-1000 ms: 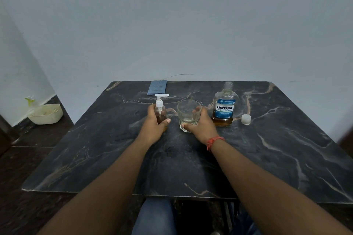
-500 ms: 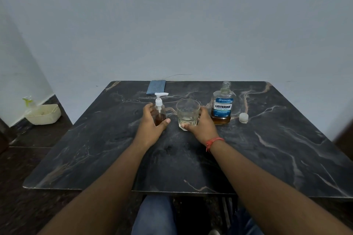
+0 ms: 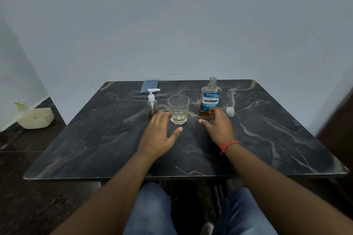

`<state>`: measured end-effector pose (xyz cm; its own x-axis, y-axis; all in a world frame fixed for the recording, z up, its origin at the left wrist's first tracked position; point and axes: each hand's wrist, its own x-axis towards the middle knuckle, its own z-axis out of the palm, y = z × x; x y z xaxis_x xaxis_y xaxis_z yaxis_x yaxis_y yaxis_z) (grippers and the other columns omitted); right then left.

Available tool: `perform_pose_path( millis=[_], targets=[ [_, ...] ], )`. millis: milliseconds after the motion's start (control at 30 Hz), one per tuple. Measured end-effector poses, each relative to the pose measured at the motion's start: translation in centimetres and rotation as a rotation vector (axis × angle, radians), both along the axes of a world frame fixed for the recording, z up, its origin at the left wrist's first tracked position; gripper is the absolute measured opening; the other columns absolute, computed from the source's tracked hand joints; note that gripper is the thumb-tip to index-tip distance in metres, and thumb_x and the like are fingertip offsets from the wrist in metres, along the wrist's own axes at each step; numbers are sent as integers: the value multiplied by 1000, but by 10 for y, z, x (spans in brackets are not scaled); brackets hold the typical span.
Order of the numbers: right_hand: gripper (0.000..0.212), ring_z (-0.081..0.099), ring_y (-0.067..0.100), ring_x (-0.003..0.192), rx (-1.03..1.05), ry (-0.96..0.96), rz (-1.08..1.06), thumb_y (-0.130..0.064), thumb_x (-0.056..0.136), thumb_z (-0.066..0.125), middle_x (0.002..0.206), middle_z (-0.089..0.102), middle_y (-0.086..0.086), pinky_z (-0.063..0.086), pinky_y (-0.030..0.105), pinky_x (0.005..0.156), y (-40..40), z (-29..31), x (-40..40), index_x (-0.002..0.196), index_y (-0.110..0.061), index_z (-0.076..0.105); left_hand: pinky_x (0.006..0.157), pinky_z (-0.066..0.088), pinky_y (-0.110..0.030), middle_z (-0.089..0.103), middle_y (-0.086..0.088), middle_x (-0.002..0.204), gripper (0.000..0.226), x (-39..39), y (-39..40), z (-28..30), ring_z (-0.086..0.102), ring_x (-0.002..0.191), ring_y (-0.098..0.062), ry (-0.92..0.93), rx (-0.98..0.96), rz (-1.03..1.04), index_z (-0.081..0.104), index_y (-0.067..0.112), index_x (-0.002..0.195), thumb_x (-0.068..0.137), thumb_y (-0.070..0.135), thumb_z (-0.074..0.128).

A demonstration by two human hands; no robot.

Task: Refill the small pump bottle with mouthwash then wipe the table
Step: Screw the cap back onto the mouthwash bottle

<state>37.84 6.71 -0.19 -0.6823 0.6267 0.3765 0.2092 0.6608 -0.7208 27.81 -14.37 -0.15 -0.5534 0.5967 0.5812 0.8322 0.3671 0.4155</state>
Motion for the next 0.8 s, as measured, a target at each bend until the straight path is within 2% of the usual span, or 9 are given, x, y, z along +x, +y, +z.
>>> perform_pose_path(
  millis=[67,167,267,333,433,500,567,700,800],
  targets=[
    [44,59,14,102,41,-15,-57,-37,80,76,112,60,-3,47,29,84,13,2,11,115,-21,55,93,50,-34,50,6,125,56,16,16,3,50,113,-10,-47,-47,-80,42,26,130,89,62,51],
    [36,57,15,103,50,-72,-139,-38,82,74,111,59,-4,51,37,88,34,5,26,109,-24,55,99,48,-34,47,8,133,62,38,48,4,49,117,-4,-228,-87,-162,32,33,135,86,66,52],
    [36,57,20,108,78,-126,-190,-35,84,72,116,59,2,50,38,92,53,4,36,113,-19,58,108,42,-36,40,6,148,72,48,81,2,43,130,-5,-460,-48,-190,23,33,144,88,57,62],
    [38,57,22,108,98,-173,-203,-33,85,72,118,59,4,49,38,92,64,4,39,116,-16,59,110,36,-32,34,5,154,78,48,98,2,37,134,-5,-561,1,-183,19,32,148,89,51,66],
    [37,57,24,108,104,-210,-196,-30,85,72,118,60,6,46,36,92,79,4,39,116,-16,61,104,28,-18,32,11,150,82,43,119,2,32,131,2,-650,73,-168,18,30,149,88,43,71],
    [35,56,25,109,115,-220,-179,-29,85,71,118,60,7,45,36,92,87,3,36,116,-16,61,92,25,-2,31,21,138,82,39,130,4,34,118,20,-697,109,-166,18,33,148,88,37,73],
    [34,55,26,109,124,-239,-162,-29,87,69,117,60,7,46,37,92,95,3,30,116,-15,60,79,25,3,28,25,132,86,35,141,5,36,103,28,-735,131,-151,14,35,149,88,34,74],
    [37,54,28,111,155,-276,-116,-28,88,65,121,59,8,46,39,94,106,5,16,123,-16,58,95,29,-15,34,15,147,97,28,159,5,34,121,4,-778,175,-113,6,30,154,87,30,76],
    [36,52,29,114,208,-323,-94,-25,90,61,123,59,9,44,40,96,114,5,7,125,-18,58,95,32,-17,38,13,146,95,23,169,4,38,123,1,-775,192,-102,10,31,153,86,24,77]
  ],
)
